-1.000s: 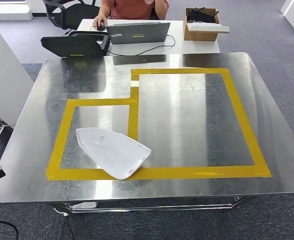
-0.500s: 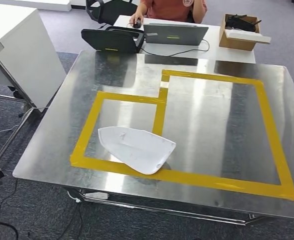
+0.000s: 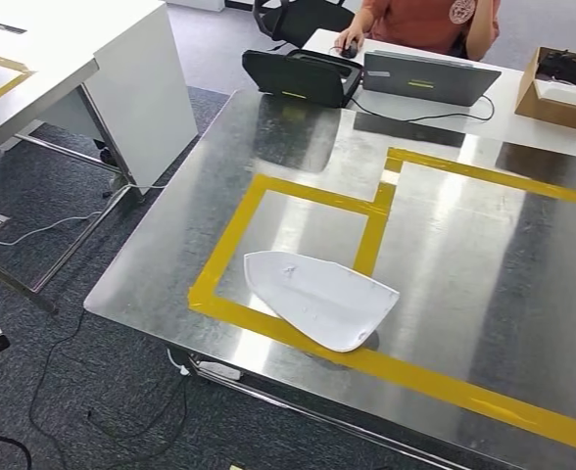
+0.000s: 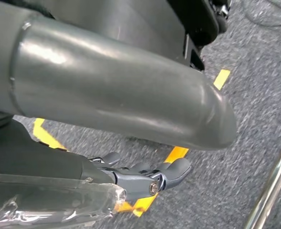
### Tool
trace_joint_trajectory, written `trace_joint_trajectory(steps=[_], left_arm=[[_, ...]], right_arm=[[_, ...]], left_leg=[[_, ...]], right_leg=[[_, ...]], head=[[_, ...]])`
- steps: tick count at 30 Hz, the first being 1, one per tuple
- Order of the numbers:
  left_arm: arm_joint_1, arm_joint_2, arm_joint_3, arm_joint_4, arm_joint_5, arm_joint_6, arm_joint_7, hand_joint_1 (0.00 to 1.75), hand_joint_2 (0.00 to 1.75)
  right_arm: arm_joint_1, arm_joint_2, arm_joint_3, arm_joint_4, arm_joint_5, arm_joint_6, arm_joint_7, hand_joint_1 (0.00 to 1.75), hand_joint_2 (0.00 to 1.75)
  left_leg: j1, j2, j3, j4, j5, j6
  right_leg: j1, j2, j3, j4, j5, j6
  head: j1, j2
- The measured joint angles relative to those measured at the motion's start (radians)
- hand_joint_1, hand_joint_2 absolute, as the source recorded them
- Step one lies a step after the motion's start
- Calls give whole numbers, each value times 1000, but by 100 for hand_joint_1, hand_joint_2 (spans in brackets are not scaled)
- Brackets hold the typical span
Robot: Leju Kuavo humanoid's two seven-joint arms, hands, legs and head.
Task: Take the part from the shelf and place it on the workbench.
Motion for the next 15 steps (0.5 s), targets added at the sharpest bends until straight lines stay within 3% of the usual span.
trace_joint_trajectory(steps=[1,3,5,7,8,9,10,12,14,15], left_arm=[[4,2,2,0,-1,0,0,0,0],[7,6,8,0,-2,0,0,0,0],[5,6,11,0,-3,0,1,0,0],[6,3,9,0,-4,0,2,0,0],[8,1,9,1,-5,0,2,0,0],[10,0,10,1,-6,0,2,0,0],[10,0,11,1,-8,0,3,0,0],[9,1,14,1,-10,-1,6,0,0],[9,1,16,1,-12,-4,8,0,0],[11,1,17,1,-13,-5,9,0,0]], right_arm=[[1,2,0,-2,0,-2,4,0,0],[4,7,1,-9,1,-7,12,0,0],[8,11,1,-15,2,-9,17,0,0],[13,12,1,-19,2,-10,21,0,0],[16,12,1,-22,1,-10,24,0,0],[18,13,2,-26,1,-10,29,0,0],[20,13,3,-31,1,-10,34,0,0],[25,15,8,-45,2,-10,45,0,0],[31,15,11,-60,2,-10,55,0,0],[33,16,13,-68,1,-10,60,0,0]], left_leg=[[3,-7,-3,0,1,-6],[0,32,-19,32,-21,-15],[-1,100,-69,138,-82,-25],[4,126,-124,252,-128,-34],[7,130,-132,271,-126,-37],[8,133,-120,251,-107,-39],[9,143,-88,196,-74,-40],[6,186,-13,63,-25,-36],[0,203,21,3,-16,-24],[-2,191,20,2,-17,-16]], right_leg=[[-1,-13,3,-4,3,-3],[-5,-42,10,-16,9,-12],[-5,-72,14,-22,10,-18],[-4,-102,14,-21,7,-19],[-3,-117,14,-21,5,-19],[-3,-131,15,-20,3,-17],[-3,-144,17,-18,-1,-15],[1,-168,22,-15,-11,-6],[8,-189,26,-12,-21,5],[9,-199,31,-13,-25,10]], head=[[0,0],[-5,0],[-12,0],[-12,0],[-12,0],[-12,0],[-12,0],[-13,0],[-11,0],[-10,0]])
